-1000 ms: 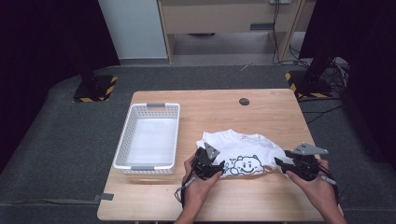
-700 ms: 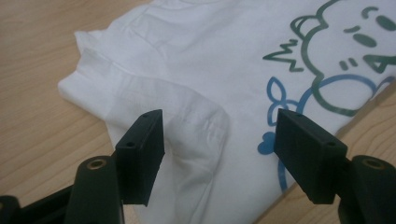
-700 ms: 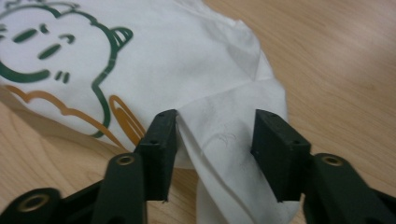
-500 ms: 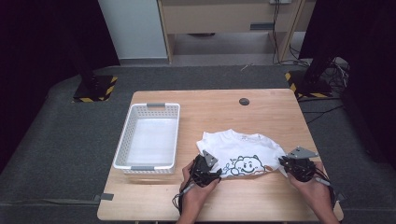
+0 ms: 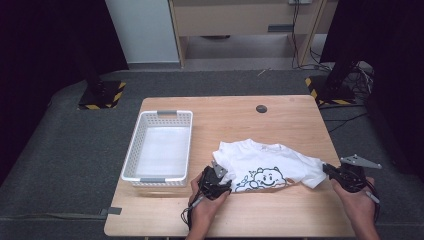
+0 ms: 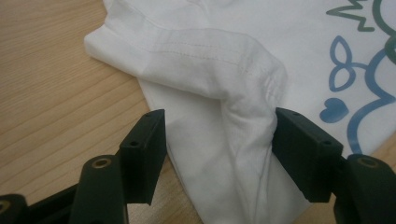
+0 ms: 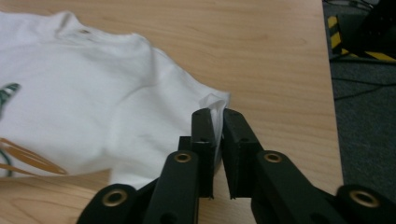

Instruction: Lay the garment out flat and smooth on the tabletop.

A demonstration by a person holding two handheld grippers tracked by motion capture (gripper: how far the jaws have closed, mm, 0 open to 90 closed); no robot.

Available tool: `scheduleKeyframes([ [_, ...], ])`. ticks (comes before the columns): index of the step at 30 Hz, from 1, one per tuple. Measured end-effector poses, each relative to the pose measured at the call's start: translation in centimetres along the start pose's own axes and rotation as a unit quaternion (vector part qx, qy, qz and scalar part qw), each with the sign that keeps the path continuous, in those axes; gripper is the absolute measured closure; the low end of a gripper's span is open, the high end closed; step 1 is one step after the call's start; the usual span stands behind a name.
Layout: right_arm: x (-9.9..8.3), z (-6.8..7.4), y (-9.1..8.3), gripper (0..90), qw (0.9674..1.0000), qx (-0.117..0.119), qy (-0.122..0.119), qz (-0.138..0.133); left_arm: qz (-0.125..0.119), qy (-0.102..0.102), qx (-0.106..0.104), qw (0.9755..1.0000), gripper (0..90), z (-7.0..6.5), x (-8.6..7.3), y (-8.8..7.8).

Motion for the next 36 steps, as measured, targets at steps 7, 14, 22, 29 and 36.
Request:
scheduleKeyframes([
  [7, 0.2, 0.3, -0.9, 51.9, 0.9987, -0.04, -0.02, -0.026, -0.003, -0.001, 0.003, 1.0, 37.2, 0.1, 0.0, -0.5],
  [14, -0.3, 6.3, -0.2, 53.1, 0.9939, 0.049, -0.097, -0.018, -0.027, 0.002, -0.002, 0.9996, 45.0, -0.1, 0.5, -1.2],
  [22, -2.3, 9.3, 2.7, 47.6, 0.9841, 0.066, -0.16, 0.037, -0.038, 0.014, -0.017, 0.999, 47.9, -0.7, 1.2, -0.6],
  [29, -3.0, 9.1, 3.1, 51.0, 0.9815, 0.066, -0.173, 0.049, -0.035, 0.033, -0.015, 0.9987, 74.0, -0.4, 1.3, 0.2],
  [36, -3.1, 7.8, 2.8, 56.9, 0.9847, 0.059, -0.153, 0.059, -0.061, 0.019, -0.005, 0.998, 85.9, -0.1, 2.1, -2.1],
])
Point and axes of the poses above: each handheld gripper's, and its own axes: y roughly forward along the jaws, x roughly out of its top, z roughly to its left, the point moved 4 cm from there along y, roughly forward along the jaws, and after that the axes turned 3 degrees about z, right-handed, at the moved point
